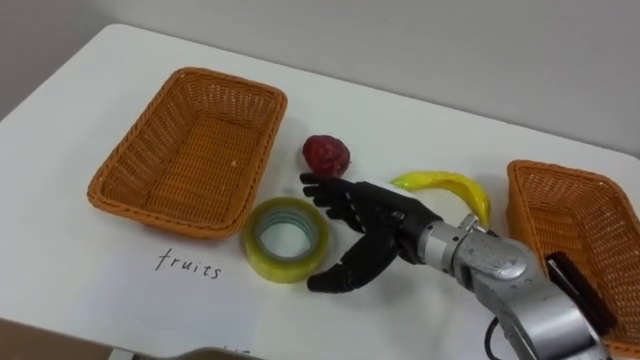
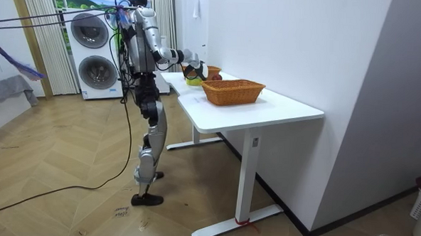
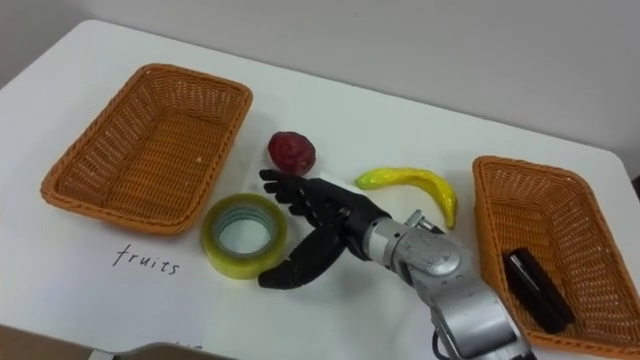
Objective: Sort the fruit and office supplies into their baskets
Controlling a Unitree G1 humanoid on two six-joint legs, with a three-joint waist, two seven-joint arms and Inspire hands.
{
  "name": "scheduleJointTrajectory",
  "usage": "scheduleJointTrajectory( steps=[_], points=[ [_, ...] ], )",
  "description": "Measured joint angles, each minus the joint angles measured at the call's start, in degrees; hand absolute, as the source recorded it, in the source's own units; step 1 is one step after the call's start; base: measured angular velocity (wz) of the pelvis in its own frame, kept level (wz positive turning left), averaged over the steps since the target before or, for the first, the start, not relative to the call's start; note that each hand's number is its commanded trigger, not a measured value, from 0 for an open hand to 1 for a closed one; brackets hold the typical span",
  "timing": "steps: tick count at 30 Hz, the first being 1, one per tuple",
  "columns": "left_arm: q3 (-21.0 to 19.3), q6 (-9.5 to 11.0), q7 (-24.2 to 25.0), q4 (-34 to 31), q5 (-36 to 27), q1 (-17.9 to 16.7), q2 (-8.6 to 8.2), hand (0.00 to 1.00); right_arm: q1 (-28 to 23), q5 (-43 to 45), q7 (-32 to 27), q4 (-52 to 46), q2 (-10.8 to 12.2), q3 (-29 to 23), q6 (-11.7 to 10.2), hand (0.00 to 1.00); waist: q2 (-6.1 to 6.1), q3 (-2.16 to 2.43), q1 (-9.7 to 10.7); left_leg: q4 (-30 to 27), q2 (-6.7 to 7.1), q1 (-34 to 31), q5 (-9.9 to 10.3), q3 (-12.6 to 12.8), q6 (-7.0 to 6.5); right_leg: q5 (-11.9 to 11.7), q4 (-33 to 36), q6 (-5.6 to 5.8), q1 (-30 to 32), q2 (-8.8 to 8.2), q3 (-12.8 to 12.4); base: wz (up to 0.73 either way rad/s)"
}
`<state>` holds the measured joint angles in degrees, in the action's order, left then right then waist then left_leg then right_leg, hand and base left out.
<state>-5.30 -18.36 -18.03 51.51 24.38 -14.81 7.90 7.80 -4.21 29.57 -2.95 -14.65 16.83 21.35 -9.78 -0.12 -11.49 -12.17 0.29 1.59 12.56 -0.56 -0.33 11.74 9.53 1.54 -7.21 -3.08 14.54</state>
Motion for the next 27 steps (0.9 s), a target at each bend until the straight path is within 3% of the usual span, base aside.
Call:
scheduleJointTrajectory(
  steps=[4, 8, 13, 27],
  points=[
    [0.0, 0.1, 0.0, 0.2, 0.0, -0.1, 0.17, 0.0, 0.0, 0.0, 0.1, 0.0, 0.2, -0.1, 0.0, 0.0, -0.45, -0.16, 0.0, 0.1, -0.03, 0.0, 0.0, 0.0, 0.0, 0.0, 0.0, 0.0, 0.1, -0.01, 0.6, 0.0],
    [0.0, 0.4, 0.0, 0.3, 0.0, -0.1, 0.29, 0.0, 0.4, 0.0, 0.1, -0.2, 0.2, -0.2, 0.0, 0.0, -0.95, 0.11, 0.0, 0.4, -0.06, 0.0, 0.0, 0.0, 0.01, 0.0, 0.1, 0.0, 0.2, -0.03, 1.4, 0.0],
    [0.0, 1.2, 0.0, 0.3, 0.0, -0.2, 0.55, 0.0, 0.9, -0.3, 0.0, -0.2, 0.2, -0.2, -0.1, 0.0, -0.98, 0.13, 0.0, 0.3, -0.03, 0.1, 0.0, 0.0, 0.0, 0.0, 0.0, 0.0, 0.2, -0.08, 1.4, 0.0],
    [-0.2, 1.3, 0.1, 1.0, 0.2, 0.0, 0.64, 0.0, 2.5, -0.2, 0.1, -0.8, 0.2, -0.7, -0.1, 0.0, -0.96, 0.09, 0.0, 0.4, 0.12, 0.0, 0.0, 0.0, 0.0, 0.0, -0.9, 0.0, -0.2, -0.13, 1.4, 0.0]
  ],
)
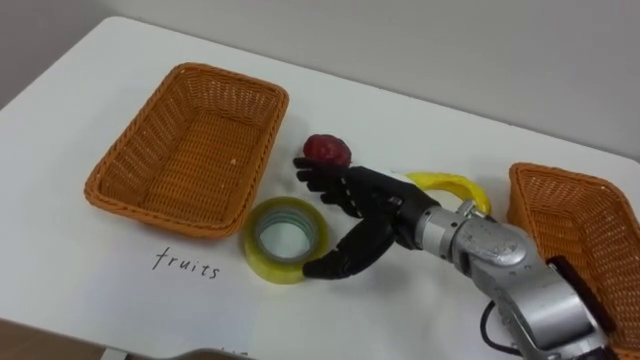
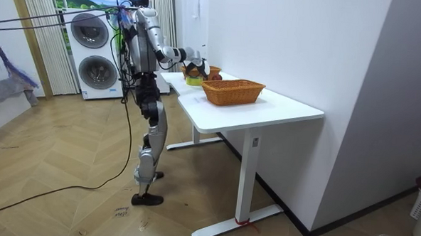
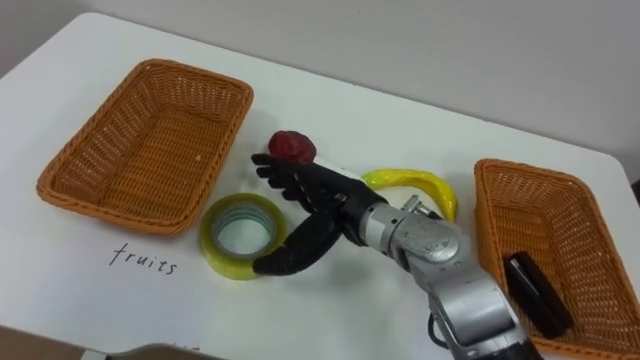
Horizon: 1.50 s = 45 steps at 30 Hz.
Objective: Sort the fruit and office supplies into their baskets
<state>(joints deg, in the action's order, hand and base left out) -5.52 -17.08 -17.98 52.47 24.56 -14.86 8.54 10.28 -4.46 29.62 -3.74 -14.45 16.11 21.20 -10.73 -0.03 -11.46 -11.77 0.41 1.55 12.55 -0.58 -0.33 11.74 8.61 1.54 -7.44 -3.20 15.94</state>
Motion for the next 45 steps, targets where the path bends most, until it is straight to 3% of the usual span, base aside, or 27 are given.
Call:
scheduleJointTrajectory(
  steps=[16, 24, 45],
  points=[
    [0.1, -0.1, 1.0, 0.6, -0.1, 0.3, 0.09, 0.0, 0.4, -0.2, -0.4, -2.0, 0.0, 0.0, -0.1, 0.0, 0.21, -0.16, 0.1, 0.1, 0.0, -0.5, 0.0, 0.0, 0.0, 0.0, 0.0, 0.0, 0.5, -0.05, 1.0, 0.0],
    [-0.2, 0.0, 2.1, 0.7, -0.1, 0.3, 0.21, 0.0, 0.9, -0.2, -3.3, -2.2, -0.1, 0.0, -0.2, 0.0, 0.18, -0.14, 0.1, -0.1, 0.05, -0.1, 0.0, -0.4, 0.0, 0.0, 0.0, 0.0, 0.0, -0.1, 1.4, 0.03],
    [-0.5, 2.4, 2.3, 1.1, -0.1, 0.4, 0.33, 0.0, 0.9, -0.2, -4.5, -1.1, -0.1, -0.1, -0.9, 0.0, -0.16, -0.27, 0.0, -0.1, 0.29, 0.1, -0.1, -0.5, -0.16, 0.0, 0.0, 0.0, -0.3, -0.31, 1.4, 0.0]
  ],
)
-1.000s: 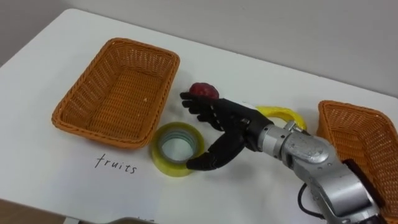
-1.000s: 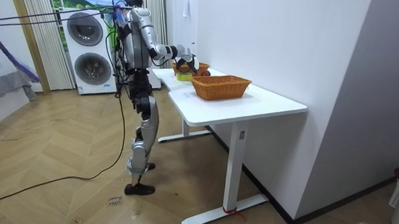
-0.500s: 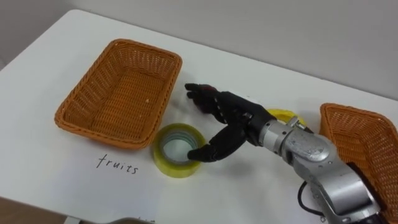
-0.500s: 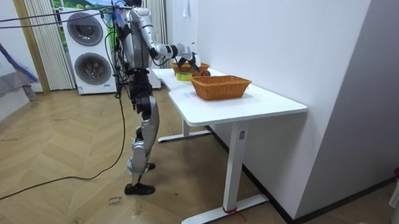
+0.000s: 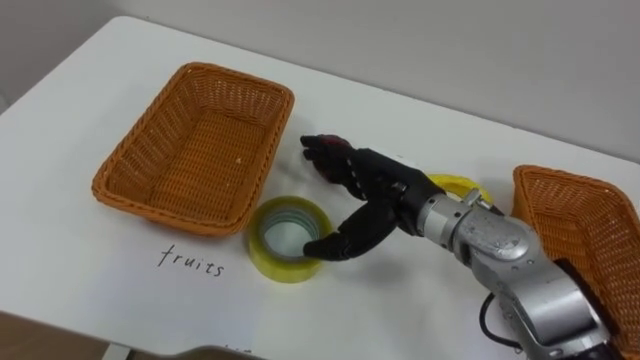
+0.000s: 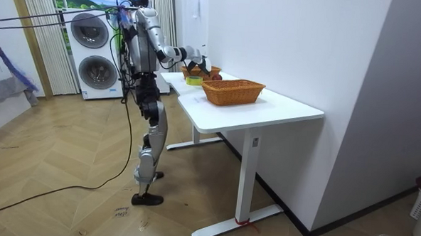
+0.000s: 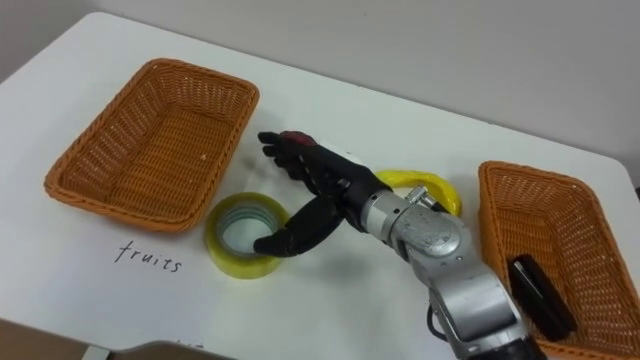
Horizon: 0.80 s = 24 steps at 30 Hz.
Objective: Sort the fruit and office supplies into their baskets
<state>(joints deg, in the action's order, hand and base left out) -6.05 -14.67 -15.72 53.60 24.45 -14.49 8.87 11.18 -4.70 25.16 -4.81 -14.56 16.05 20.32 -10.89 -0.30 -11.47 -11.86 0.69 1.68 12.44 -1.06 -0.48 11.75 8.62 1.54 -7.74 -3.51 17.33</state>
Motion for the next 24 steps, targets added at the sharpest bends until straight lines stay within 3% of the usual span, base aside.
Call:
scheduleJointTrajectory(
  steps=[5, 24],
  points=[
    [0.0, 0.0, -0.1, 0.0, 0.0, 0.0, -0.01, 0.0, 0.0, 0.0, -0.1, 1.3, 0.0, 0.0, -0.9, 0.0, -0.04, -0.01, 0.0, 0.0, 0.01, 0.0, 0.0, 0.0, -0.01, 0.0, 0.0, 0.0, 0.1, -0.01, 0.0, 0.0],
    [0.2, 0.1, -0.8, 0.5, 0.0, -0.5, -0.29, 0.0, 0.0, -2.0, -2.2, 5.2, 0.2, 0.0, -1.1, 0.0, 0.25, -0.23, -0.2, 0.0, 0.02, -0.1, 0.0, 0.0, -0.01, 0.0, 0.0, 0.0, -0.1, 0.0, -0.1, 0.0]
  ],
)
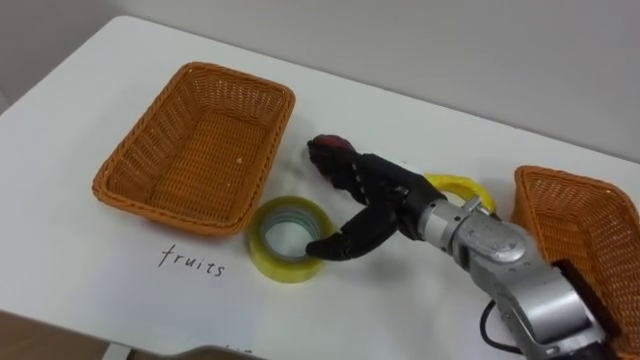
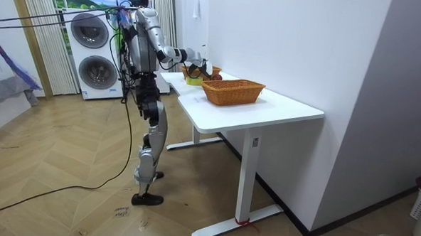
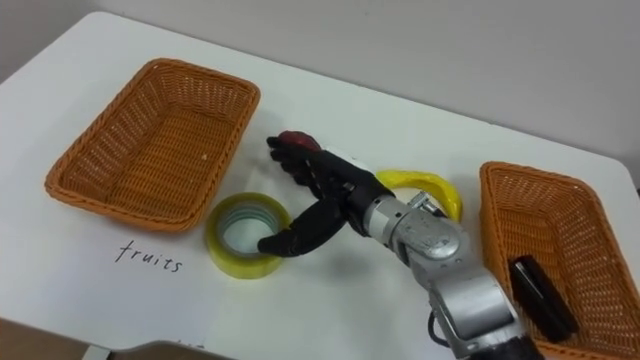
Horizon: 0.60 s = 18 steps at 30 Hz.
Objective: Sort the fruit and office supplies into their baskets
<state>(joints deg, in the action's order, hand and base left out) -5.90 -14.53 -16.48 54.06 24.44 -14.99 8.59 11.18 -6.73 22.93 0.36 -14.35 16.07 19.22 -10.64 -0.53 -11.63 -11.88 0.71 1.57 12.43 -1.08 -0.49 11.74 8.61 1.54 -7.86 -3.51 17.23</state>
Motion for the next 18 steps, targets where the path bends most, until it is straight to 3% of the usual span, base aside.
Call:
scheduleJointTrajectory(
  steps=[18],
  points=[
    [0.0, -0.2, -0.2, -1.1, 0.4, -0.1, 0.02, 0.0, 0.1, -0.2, -3.5, 2.9, 0.9, 0.0, -0.6, 0.0, 0.3, -0.2, -2.8, -0.5, 0.08, -0.9, 0.0, -0.9, 0.0, 0.0, 0.0, 0.0, 0.5, 0.04, 0.3, 0.02]
  ],
)
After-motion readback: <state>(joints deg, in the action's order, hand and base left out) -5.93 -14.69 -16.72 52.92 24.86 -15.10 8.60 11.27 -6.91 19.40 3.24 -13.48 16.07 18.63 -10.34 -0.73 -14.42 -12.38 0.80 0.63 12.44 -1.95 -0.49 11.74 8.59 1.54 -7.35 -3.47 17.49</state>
